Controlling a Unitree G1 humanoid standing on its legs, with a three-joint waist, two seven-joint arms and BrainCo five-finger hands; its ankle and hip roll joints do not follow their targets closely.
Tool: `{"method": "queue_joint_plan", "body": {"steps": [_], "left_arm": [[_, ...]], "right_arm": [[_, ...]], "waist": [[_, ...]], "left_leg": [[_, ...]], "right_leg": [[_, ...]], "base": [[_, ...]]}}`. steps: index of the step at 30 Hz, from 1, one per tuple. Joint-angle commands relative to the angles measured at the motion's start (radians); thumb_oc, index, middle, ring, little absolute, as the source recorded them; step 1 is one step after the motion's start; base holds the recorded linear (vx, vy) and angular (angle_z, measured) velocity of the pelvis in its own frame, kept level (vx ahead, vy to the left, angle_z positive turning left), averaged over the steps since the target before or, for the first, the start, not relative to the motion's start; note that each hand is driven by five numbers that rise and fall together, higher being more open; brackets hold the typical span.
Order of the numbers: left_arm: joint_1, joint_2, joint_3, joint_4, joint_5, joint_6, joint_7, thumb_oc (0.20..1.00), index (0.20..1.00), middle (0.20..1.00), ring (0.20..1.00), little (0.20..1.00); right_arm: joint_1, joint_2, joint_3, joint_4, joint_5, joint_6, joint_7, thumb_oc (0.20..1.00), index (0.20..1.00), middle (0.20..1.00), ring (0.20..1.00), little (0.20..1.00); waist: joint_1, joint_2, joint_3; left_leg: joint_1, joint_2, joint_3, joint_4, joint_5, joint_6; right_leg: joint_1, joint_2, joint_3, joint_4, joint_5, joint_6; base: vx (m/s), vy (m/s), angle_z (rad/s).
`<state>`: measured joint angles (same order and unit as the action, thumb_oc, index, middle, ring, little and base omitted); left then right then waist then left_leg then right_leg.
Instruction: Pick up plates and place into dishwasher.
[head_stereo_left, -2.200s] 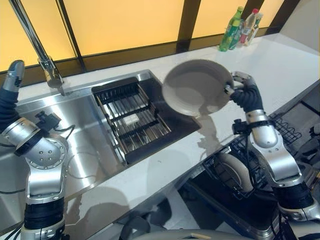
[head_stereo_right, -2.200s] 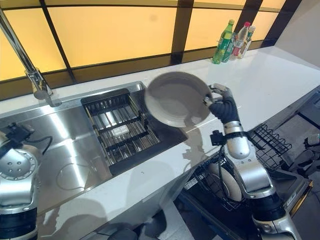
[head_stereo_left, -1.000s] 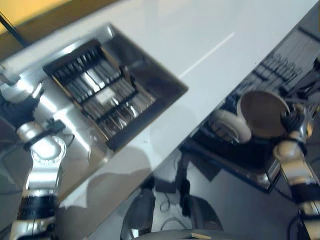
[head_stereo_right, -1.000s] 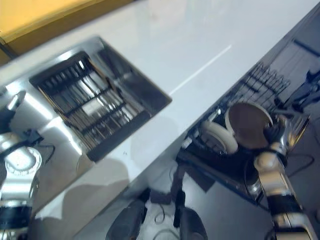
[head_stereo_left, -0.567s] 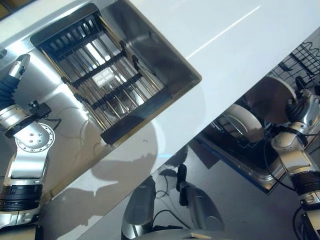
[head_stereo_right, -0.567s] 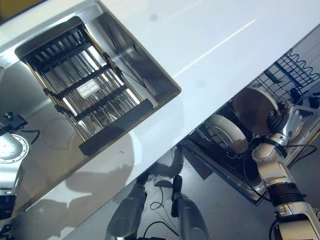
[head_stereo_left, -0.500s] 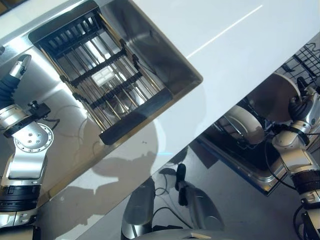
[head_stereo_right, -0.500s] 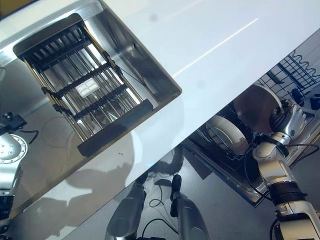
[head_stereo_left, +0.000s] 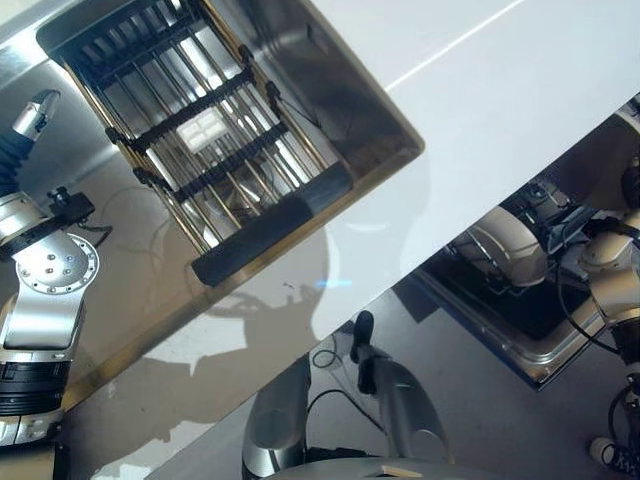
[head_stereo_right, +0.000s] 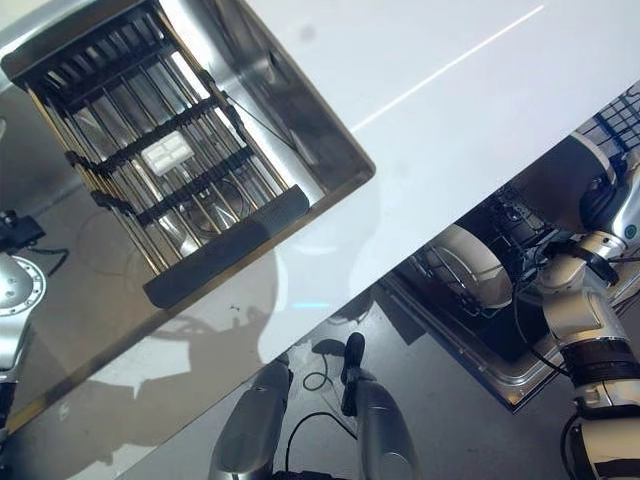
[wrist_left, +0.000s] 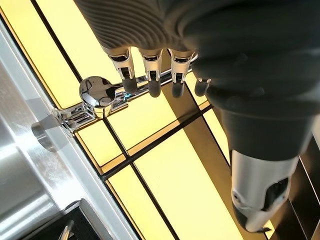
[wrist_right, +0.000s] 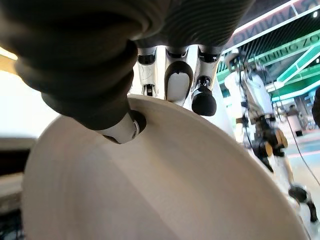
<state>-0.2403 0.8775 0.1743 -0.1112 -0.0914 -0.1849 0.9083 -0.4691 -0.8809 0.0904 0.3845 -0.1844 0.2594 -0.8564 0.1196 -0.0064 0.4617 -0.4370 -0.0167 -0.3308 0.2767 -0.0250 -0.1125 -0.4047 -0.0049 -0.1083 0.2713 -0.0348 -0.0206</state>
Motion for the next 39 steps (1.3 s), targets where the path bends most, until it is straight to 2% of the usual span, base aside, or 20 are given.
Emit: {"method": "queue_joint_plan", "body": {"steps": [1,7,10,13,18,19,20,21,31,39], "left_arm": [[-0.035,-0.096,-0.006,-0.002,0.064,-0.039,0.033,1.000,1.000,1.000,1.000,1.000],[-0.045,-0.119,-0.017,-0.009,0.085,-0.024,0.051,1.000,1.000,1.000,1.000,1.000],[-0.063,-0.120,-0.021,-0.005,0.087,-0.007,0.047,1.000,1.000,1.000,1.000,1.000],[-0.067,-0.132,-0.033,-0.001,0.095,-0.021,0.056,1.000,1.000,1.000,1.000,1.000],[-0.066,-0.148,-0.041,-0.007,0.099,-0.022,0.049,1.000,1.000,1.000,1.000,1.000],[-0.068,-0.149,-0.042,-0.006,0.097,-0.019,0.048,1.000,1.000,1.000,1.000,1.000],[-0.070,-0.150,-0.041,-0.005,0.095,-0.015,0.046,1.000,1.000,1.000,1.000,1.000],[-0.073,-0.153,-0.041,-0.005,0.093,-0.011,0.043,1.000,1.000,1.000,1.000,1.000],[-0.050,-0.153,-0.021,0.001,0.098,0.007,0.009,1.000,1.000,1.000,1.000,1.000],[0.011,-0.169,0.006,0.000,0.101,0.011,-0.014,1.000,1.000,1.000,1.000,1.000]], "right_arm": [[-0.057,-0.064,0.021,-0.001,-0.026,-0.032,0.035,0.200,0.200,0.200,0.200,0.200],[-0.043,-0.018,0.050,0.032,-0.039,-0.080,0.100,0.200,0.200,0.200,0.200,0.200],[-0.066,-0.014,0.058,0.042,-0.024,-0.084,0.120,0.200,0.200,0.200,0.200,0.200],[-0.080,0.004,0.068,0.072,0.057,-0.054,0.186,0.200,0.200,0.200,0.200,0.200],[-0.090,0.043,0.067,0.130,0.136,-0.034,0.122,0.200,0.200,0.200,0.200,0.200],[-0.090,0.050,0.059,0.142,0.137,-0.038,0.109,0.247,0.247,0.247,0.247,0.247],[-0.092,0.054,0.051,0.149,0.135,-0.037,0.104,0.802,0.802,0.802,0.802,0.802],[-0.093,0.056,0.043,0.148,0.136,-0.033,0.096,1.000,1.000,1.000,1.000,1.000],[-0.061,0.070,-0.046,0.069,0.201,-0.022,0.052,1.000,1.000,1.000,1.000,1.000],[0.033,0.132,-0.153,-0.085,0.255,-0.054,0.029,1.000,1.000,1.000,1.000,1.000]], "waist": [[-0.030,-0.004,0.000],[-0.048,0.029,0.042],[-0.054,0.040,0.055],[-0.057,0.052,0.058],[-0.059,0.068,0.058],[-0.060,0.070,0.058],[-0.060,0.071,0.058],[-0.061,0.072,0.056],[-0.073,0.055,0.013],[-0.104,0.056,-0.007]], "left_leg": [[-0.077,-0.010,0.061,0.101,0.000,0.083],[-0.094,-0.008,0.075,0.100,0.012,0.088],[-0.114,-0.009,0.079,0.108,0.017,0.086],[-0.130,-0.012,0.084,0.107,0.019,0.088],[-0.123,-0.011,0.093,0.107,0.016,0.093],[-0.118,-0.011,0.095,0.109,0.014,0.093],[-0.113,-0.010,0.097,0.109,0.013,0.093],[-0.106,-0.010,0.099,0.108,0.012,0.093],[-0.087,-0.013,0.129,0.137,-0.012,0.095],[-0.070,-0.020,0.167,0.200,-0.061,0.108]], "right_leg": [[-0.016,-0.014,0.021,-0.059,0.072,0.014],[-0.059,-0.017,0.030,-0.015,0.061,0.013],[-0.084,-0.020,0.036,0.006,0.057,0.015],[-0.106,-0.025,0.043,0.016,0.058,0.019],[-0.108,-0.028,0.046,0.028,0.051,0.013],[-0.104,-0.028,0.046,0.031,0.050,0.011],[-0.099,-0.028,0.046,0.031,0.049,0.010],[-0.093,-0.028,0.046,0.028,0.050,0.010],[-0.059,-0.030,0.067,0.005,0.062,0.012],[-0.029,-0.037,0.106,0.007,0.061,0.015]], "base": [[0.00,0.000,0.00],[0.01,0.023,-0.02],[0.00,0.001,-0.02],[-0.01,0.003,-0.02],[-0.02,0.041,-0.04],[-0.02,0.031,-0.02],[-0.02,0.032,0.00],[0.00,0.000,0.00],[-0.03,0.022,-0.05],[-0.03,0.048,-0.18]]}}
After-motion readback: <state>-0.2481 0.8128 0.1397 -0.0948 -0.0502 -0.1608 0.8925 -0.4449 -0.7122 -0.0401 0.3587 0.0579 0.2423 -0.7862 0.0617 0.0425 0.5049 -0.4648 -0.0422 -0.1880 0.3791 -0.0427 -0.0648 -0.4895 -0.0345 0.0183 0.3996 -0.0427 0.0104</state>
